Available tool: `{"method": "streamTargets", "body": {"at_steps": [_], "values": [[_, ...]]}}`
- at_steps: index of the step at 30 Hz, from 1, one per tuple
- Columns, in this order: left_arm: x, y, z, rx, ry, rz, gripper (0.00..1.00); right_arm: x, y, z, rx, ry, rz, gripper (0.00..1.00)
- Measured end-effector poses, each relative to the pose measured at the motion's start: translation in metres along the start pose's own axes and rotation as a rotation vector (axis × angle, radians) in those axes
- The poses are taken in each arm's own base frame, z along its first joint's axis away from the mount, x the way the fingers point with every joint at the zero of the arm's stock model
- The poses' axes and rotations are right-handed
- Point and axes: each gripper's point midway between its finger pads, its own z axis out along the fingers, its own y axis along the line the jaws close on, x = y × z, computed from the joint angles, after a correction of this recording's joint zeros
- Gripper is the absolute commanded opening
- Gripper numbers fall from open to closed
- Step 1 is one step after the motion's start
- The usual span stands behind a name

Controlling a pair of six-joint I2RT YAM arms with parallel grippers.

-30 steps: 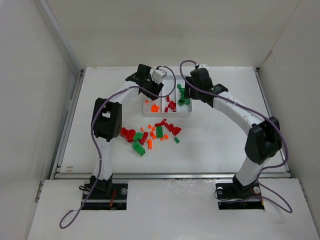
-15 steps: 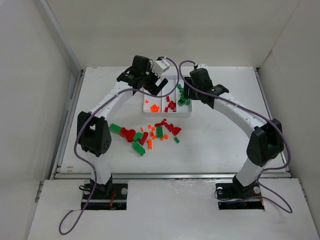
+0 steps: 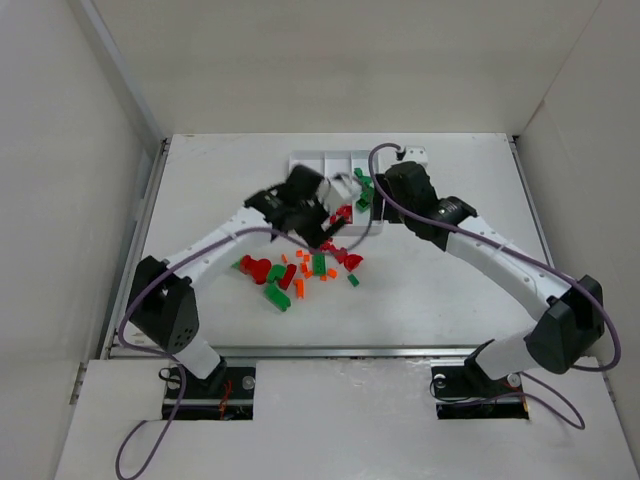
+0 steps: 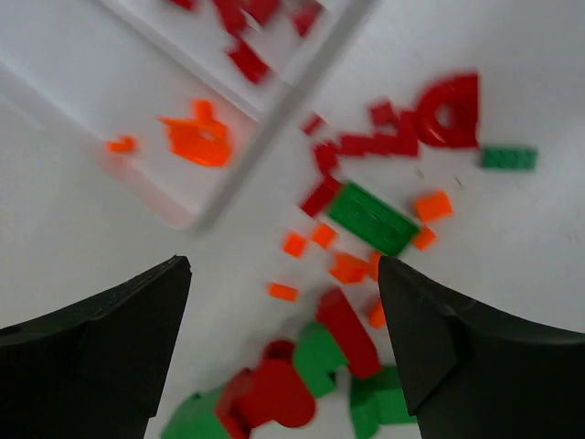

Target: Sort the legos into containers by color

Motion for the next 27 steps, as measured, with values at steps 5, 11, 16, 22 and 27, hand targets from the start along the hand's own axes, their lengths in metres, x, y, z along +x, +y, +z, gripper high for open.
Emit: {"method": "streamTargets", "body": {"at_steps": [5, 11, 16, 22, 27], "values": [[0.107, -0.099, 0.001, 0.143, 0.283, 0.147, 0.7, 0.018, -0.007, -0.01, 0.006, 0.017, 0.035, 0.74], [0.146, -0.097, -0.003, 0.102, 0.403, 0.047, 0.65, 0.029, -0.003, -0.023, -0.012, 0.024, 0.067, 0.74], [0.144, -0.1, 0.0, 0.087, 0.397, 0.022, 0.61, 0.033, -0.004, -0.03, -0.017, 0.027, 0.086, 0.74], [0.15, -0.116, 0.005, 0.126, 0.416, 0.043, 0.48, 0.036, -0.006, -0.034, -0.016, 0.028, 0.102, 0.74], [0.158, -0.127, 0.014, 0.155, 0.447, 0.065, 0.41, 0.038, -0.008, -0.035, -0.006, 0.035, 0.103, 0.74]]}}
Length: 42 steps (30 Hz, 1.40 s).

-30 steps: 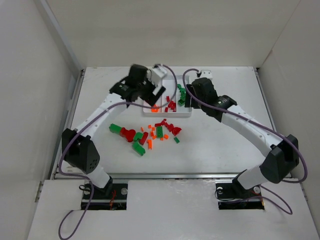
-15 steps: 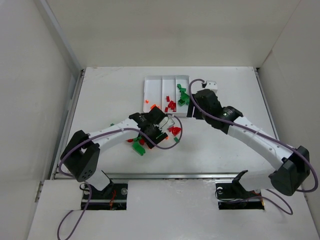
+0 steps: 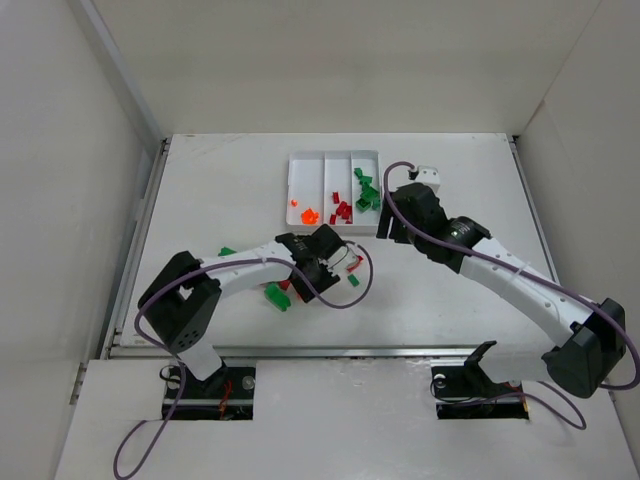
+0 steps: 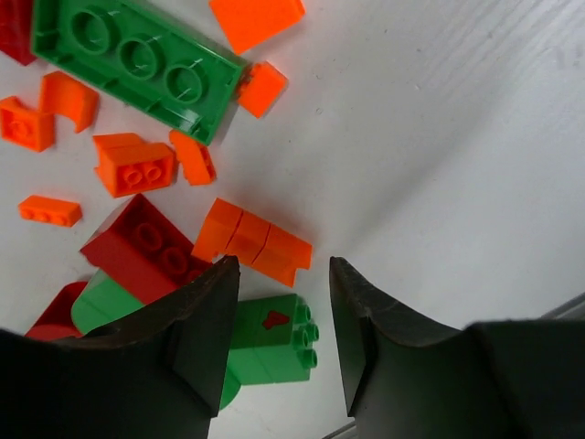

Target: Sort the legos into containers by color

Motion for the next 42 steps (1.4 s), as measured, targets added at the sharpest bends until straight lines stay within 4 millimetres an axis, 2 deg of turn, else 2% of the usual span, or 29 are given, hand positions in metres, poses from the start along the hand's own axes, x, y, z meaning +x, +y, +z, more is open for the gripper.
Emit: {"method": "streamTargets", "body": {"at_steps": [3, 11, 18, 20, 23, 24, 25, 34, 37, 40, 42], "values": [[0.009, 0.002, 0.011, -0.01, 0.054, 0.005, 0.41, 0.0, -0.001, 0.0, 0.004, 0.001, -0.001, 0.74], [0.01, 0.016, 0.014, -0.049, 0.048, -0.031, 0.44, 0.001, -0.003, 0.0, 0.013, 0.0, -0.003, 0.74], [0.014, 0.017, 0.02, -0.056, 0.07, -0.032, 0.44, 0.0, -0.003, 0.0, 0.013, 0.0, -0.004, 0.74], [0.015, 0.018, 0.021, -0.057, 0.07, -0.035, 0.41, 0.0, -0.003, 0.0, 0.013, 0.0, -0.004, 0.74], [0.013, 0.02, 0.022, -0.06, 0.062, -0.043, 0.24, 0.0, -0.003, 0.0, 0.014, 0.0, -0.004, 0.74], [0.013, 0.02, 0.022, -0.061, 0.061, -0.045, 0.16, 0.001, -0.003, 0.001, 0.015, 0.001, -0.005, 0.74], [0.013, 0.021, 0.023, -0.062, 0.061, -0.046, 0.0, 0.001, -0.003, 0.001, 0.016, 0.003, -0.006, 0.74], [0.01, 0.028, 0.023, -0.095, 0.07, -0.043, 0.0, 0.003, -0.002, 0.007, 0.03, 0.015, -0.03, 0.75], [0.008, 0.029, 0.015, -0.087, 0.092, -0.034, 0.0, 0.003, 0.001, 0.014, 0.035, 0.023, -0.054, 0.77], [-0.014, 0.037, 0.0, -0.097, 0.038, -0.036, 0.0, 0.004, 0.007, 0.025, 0.038, 0.042, -0.086, 0.78], [-0.034, 0.05, -0.014, -0.127, -0.042, -0.057, 0.0, 0.005, 0.014, 0.036, 0.034, 0.058, -0.11, 0.78]]}}
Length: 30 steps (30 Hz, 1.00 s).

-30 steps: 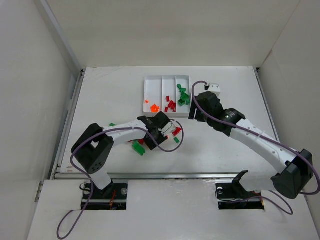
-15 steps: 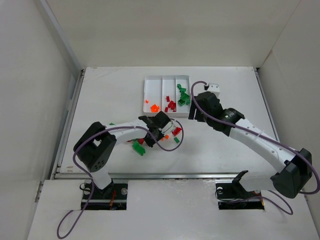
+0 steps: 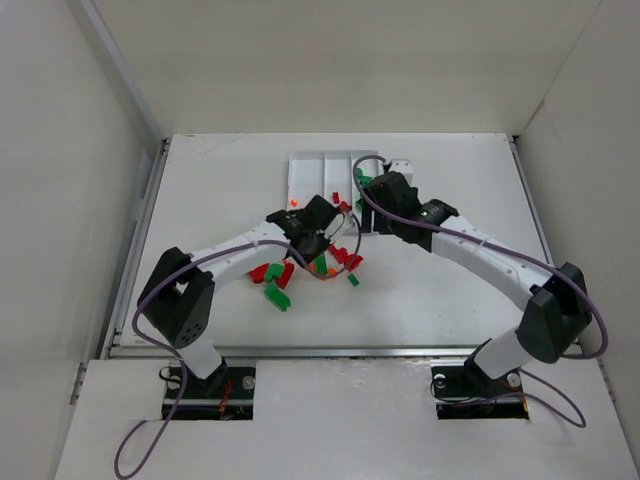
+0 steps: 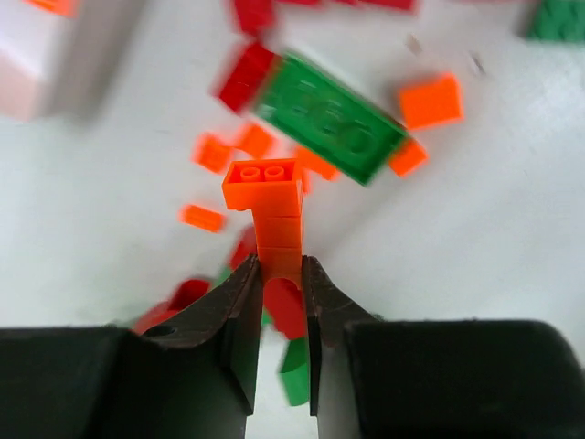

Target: Sort the legos into containers by color

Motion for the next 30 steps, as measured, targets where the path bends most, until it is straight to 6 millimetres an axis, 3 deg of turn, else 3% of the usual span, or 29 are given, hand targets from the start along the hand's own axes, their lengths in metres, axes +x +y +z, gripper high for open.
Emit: {"method": "streamTargets", "body": {"at_steps": [6, 12, 14, 16, 17, 20, 21, 22, 27, 30], "values": [[-0.032, 0.07, -0.011, -0.15, -0.15, -0.153, 0.0, -0.005, 0.023, 0.035, -0.023, 0.051, -0.049, 0.78], [-0.085, 0.131, 0.02, -0.26, -0.233, -0.288, 0.0, -0.017, 0.025, 0.065, -0.037, 0.082, -0.041, 0.78], [-0.093, 0.139, 0.034, -0.269, -0.249, -0.309, 0.02, -0.026, 0.024, 0.072, -0.038, 0.077, -0.032, 0.78], [-0.094, 0.144, 0.044, -0.273, -0.25, -0.322, 0.11, -0.033, 0.025, 0.076, -0.042, 0.071, -0.033, 0.78], [-0.095, 0.145, 0.048, -0.275, -0.25, -0.325, 0.24, -0.036, 0.027, 0.077, -0.047, 0.067, -0.037, 0.78], [-0.099, 0.156, 0.055, -0.295, -0.251, -0.354, 0.44, -0.039, 0.031, 0.079, -0.058, 0.066, -0.053, 0.78], [-0.101, 0.16, 0.056, -0.301, -0.256, -0.366, 0.62, -0.04, 0.032, 0.08, -0.062, 0.066, -0.056, 0.78], [-0.104, 0.164, 0.055, -0.304, -0.261, -0.375, 0.67, -0.041, 0.032, 0.081, -0.063, 0.066, -0.061, 0.78], [-0.125, 0.176, 0.039, -0.278, -0.319, -0.396, 0.69, -0.041, 0.033, 0.081, -0.065, 0.067, -0.073, 0.78], [-0.134, 0.171, 0.029, -0.22, -0.344, -0.357, 0.6, -0.041, 0.033, 0.081, -0.066, 0.068, -0.074, 0.78]]}}
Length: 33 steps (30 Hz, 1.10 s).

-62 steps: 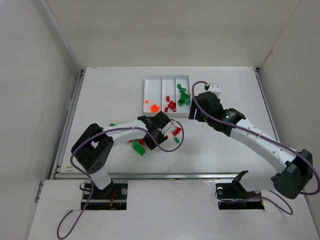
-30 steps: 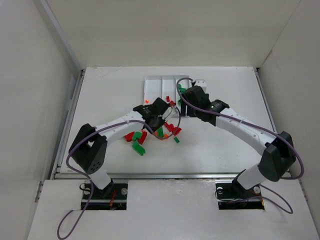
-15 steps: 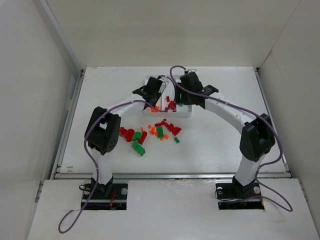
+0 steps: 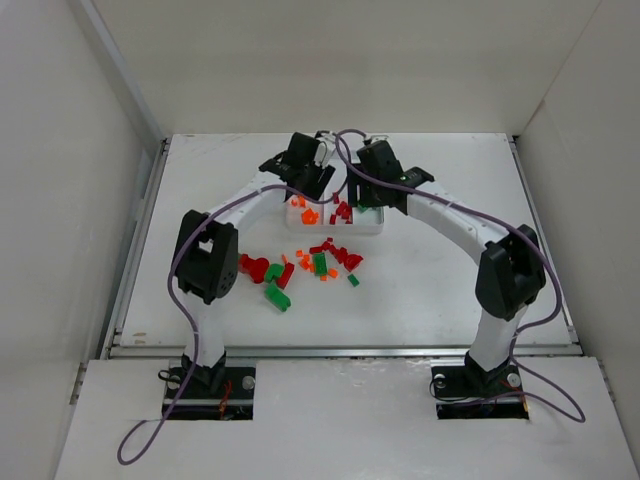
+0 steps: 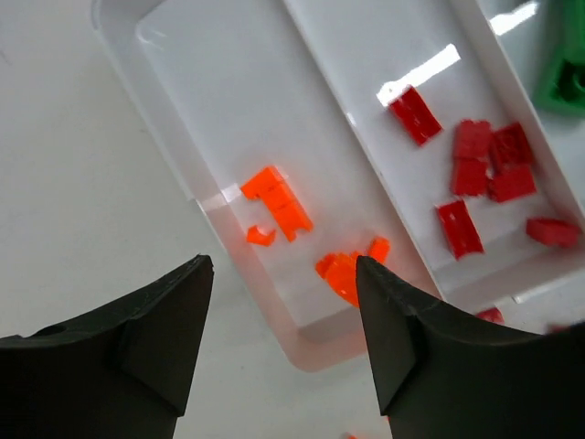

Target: Sort the legos into containers by color

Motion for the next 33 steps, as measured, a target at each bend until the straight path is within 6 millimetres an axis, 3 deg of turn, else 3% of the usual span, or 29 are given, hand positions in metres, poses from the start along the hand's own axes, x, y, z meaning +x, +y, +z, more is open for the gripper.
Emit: {"method": "streamTargets", "body": {"at_steps": [3, 5, 12, 18, 20, 24, 29, 33], "values": [[0.009, -0.013, -0.015, 0.09, 0.032, 0.066, 0.5, 0.004, -0.001, -0.002, -0.001, 0.005, -0.003, 0.78], [0.025, -0.02, -0.03, 0.141, 0.05, 0.119, 0.49, 0.01, -0.006, -0.007, 0.002, 0.013, -0.004, 0.78], [0.133, -0.059, -0.109, 0.34, 0.199, 0.396, 0.38, 0.028, -0.016, -0.031, -0.001, 0.012, 0.012, 0.78], [0.193, -0.082, -0.124, 0.436, 0.304, 0.515, 0.34, 0.033, -0.016, -0.038, -0.004, 0.003, 0.027, 0.78], [0.2, -0.087, -0.124, 0.438, 0.316, 0.529, 0.34, 0.037, -0.015, -0.038, -0.005, 0.008, 0.029, 0.78], [0.196, -0.089, -0.109, 0.363, 0.303, 0.532, 0.28, 0.042, -0.012, -0.038, -0.008, 0.015, 0.033, 0.78], [0.183, -0.073, -0.09, 0.205, 0.263, 0.5, 0.23, 0.042, -0.012, -0.043, -0.013, 0.004, 0.043, 0.78], [0.189, -0.056, -0.088, 0.099, 0.252, 0.497, 0.22, 0.041, -0.013, -0.046, -0.011, -0.001, 0.051, 0.78]]}}
